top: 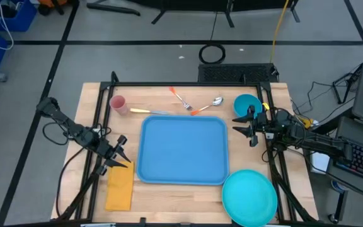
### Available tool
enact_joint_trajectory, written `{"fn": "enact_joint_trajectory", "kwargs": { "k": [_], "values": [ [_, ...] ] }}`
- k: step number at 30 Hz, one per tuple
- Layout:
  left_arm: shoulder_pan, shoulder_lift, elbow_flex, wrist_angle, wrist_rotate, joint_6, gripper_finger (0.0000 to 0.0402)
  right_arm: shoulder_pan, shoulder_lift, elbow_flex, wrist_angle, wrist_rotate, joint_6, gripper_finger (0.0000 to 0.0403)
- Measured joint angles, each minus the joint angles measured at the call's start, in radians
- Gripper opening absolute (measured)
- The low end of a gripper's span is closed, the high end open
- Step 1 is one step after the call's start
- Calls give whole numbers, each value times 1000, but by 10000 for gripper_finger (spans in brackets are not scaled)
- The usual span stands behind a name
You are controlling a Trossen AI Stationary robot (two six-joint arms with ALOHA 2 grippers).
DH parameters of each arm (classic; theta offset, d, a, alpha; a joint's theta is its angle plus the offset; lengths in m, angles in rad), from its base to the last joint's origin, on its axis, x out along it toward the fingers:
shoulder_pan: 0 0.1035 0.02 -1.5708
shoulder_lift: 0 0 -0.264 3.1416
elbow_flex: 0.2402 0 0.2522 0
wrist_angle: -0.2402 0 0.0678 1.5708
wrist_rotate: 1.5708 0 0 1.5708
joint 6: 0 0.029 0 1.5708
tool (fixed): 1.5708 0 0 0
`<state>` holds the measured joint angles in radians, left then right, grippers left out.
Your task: Set up tray
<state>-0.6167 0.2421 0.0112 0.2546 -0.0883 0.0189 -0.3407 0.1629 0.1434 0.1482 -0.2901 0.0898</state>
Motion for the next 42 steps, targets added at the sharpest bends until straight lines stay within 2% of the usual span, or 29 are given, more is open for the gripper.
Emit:
{"fn": "enact_joint_trajectory", "kwargs": {
  "k": [31,42],
  "values": [
    [0,0,0,0,0,0,106,0,0,0,2,0,0,153],
    [0,0,0,1,0,0,106,0,0,0,214,26,136,153]
  ]
}}
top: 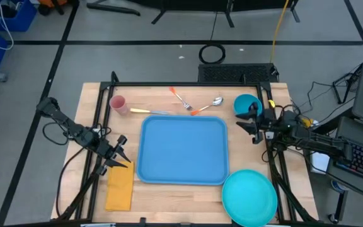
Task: Set up tray
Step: Put the green plate on the blue tray
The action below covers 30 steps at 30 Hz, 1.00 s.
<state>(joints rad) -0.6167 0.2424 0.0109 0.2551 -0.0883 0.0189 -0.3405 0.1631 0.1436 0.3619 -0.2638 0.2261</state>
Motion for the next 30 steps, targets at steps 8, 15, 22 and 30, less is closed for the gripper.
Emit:
{"fn": "enact_joint_trajectory", "kwargs": {
  "k": [8,15,22,30],
  "values": [
    [0,0,0,1,0,0,106,0,0,0,92,0,1,153],
    [0,0,0,2,0,0,106,0,11,0,105,29,169,153],
    [0,0,0,16,0,0,106,0,43,0,94,215,47,153],
    [0,0,0,17,0,0,106,0,125,0,87,264,26,153]
  ]
}}
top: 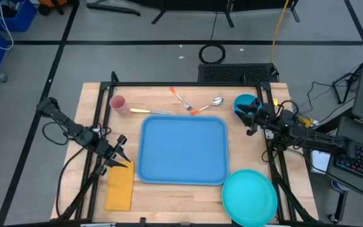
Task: Set up tray
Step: Put the green plate on the blue tray
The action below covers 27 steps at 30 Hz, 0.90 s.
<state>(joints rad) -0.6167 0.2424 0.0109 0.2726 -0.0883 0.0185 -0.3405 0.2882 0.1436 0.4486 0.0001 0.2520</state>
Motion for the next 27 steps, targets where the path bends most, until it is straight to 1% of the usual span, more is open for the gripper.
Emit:
{"fn": "enact_joint_trajectory", "kwargs": {
  "k": [4,7,9,12,16,20,24,27],
  "values": [
    [0,0,0,18,-9,19,106,2,52,0,44,-2,-3,153],
    [0,0,0,129,-95,103,106,2,93,0,58,-5,1,153],
    [0,0,0,207,-136,133,106,2,119,0,56,-5,13,153],
    [0,-1,0,293,-179,105,106,2,156,0,56,-7,35,153],
    [0,10,0,253,-179,83,106,2,198,0,56,-65,50,153],
    [1,60,0,298,-207,95,106,2,223,0,56,-136,50,153],
    [1,107,0,333,-272,107,106,2,228,0,56,-159,41,153],
    [1,121,0,335,-362,108,106,2,228,0,51,-159,24,153]
  ]
}}
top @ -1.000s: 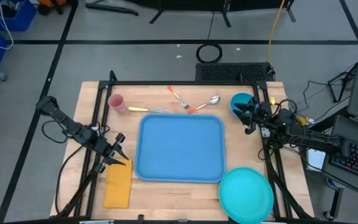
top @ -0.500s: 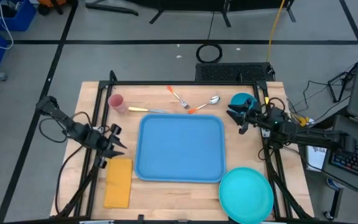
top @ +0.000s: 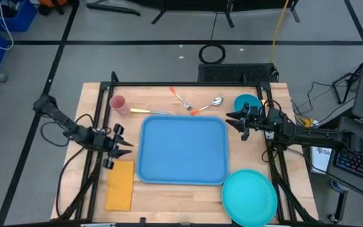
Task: Set up tray
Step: Put the green plate on the blue tray
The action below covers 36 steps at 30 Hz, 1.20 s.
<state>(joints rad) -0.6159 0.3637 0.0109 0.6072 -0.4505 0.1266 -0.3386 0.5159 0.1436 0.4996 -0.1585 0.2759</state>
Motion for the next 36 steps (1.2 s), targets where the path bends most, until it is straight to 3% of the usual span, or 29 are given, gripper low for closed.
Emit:
{"fn": "enact_joint_trajectory", "kwargs": {
  "k": [3,8,14,20,25,32,36],
  "values": [
    [0,6,0,0,-71,-5,106,0,0,0,-5,0,0,153],
    [0,10,0,-3,-75,-36,106,0,0,0,-39,-9,6,153],
    [0,9,0,-3,-73,-46,106,10,7,0,-137,-205,73,153],
    [0,10,0,-4,-82,-13,106,125,24,0,-193,-241,79,153],
    [0,10,0,-4,-82,-12,106,292,27,0,-171,-240,78,153],
    [0,9,0,-5,-81,12,106,587,66,48,-159,-47,15,153],
    [0,10,0,-5,-82,35,106,742,145,117,-277,92,-1,153]
  ]
}}
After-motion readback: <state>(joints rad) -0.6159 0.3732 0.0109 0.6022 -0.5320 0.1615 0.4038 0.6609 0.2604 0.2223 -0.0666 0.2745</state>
